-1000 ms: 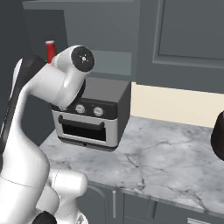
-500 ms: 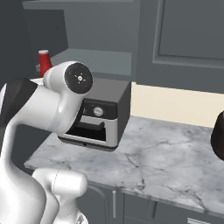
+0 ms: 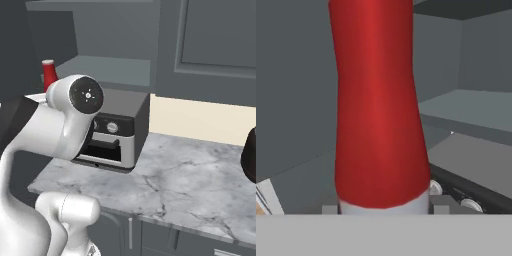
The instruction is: Move the shaker and ketchup from the cabinet to the dining counter.
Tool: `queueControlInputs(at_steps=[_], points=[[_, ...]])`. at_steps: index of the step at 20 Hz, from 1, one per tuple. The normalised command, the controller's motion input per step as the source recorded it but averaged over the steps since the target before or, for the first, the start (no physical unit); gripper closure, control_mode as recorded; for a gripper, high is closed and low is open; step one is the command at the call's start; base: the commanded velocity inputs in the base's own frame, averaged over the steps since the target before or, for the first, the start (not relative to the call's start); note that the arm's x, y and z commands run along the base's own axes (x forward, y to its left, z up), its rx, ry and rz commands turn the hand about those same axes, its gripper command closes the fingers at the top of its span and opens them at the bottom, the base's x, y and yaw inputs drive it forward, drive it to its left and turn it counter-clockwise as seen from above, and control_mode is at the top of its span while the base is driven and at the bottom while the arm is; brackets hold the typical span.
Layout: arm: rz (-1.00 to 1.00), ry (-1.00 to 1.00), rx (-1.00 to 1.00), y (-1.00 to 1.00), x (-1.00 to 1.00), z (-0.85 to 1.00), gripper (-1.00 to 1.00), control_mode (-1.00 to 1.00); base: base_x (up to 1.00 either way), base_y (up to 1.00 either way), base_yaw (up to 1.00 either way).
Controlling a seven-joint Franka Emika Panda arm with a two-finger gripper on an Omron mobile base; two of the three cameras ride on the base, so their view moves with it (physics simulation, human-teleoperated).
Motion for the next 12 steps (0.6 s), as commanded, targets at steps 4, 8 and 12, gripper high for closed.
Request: queueControlInputs(at_steps=[4, 8, 12], points=[[0.0, 0.0, 0.0, 0.0, 0.0, 0.0, 1.0, 1.0, -0.6, 0.0, -0.01], [0.0, 0.0, 0.0, 0.0, 0.0, 0.0, 1.0, 1.0, -0.92, -0.05, -0.1], [0.0, 0.0, 0.0, 0.0, 0.0, 0.0, 1.0, 1.0, -0.84, -0.03, -0.22]])
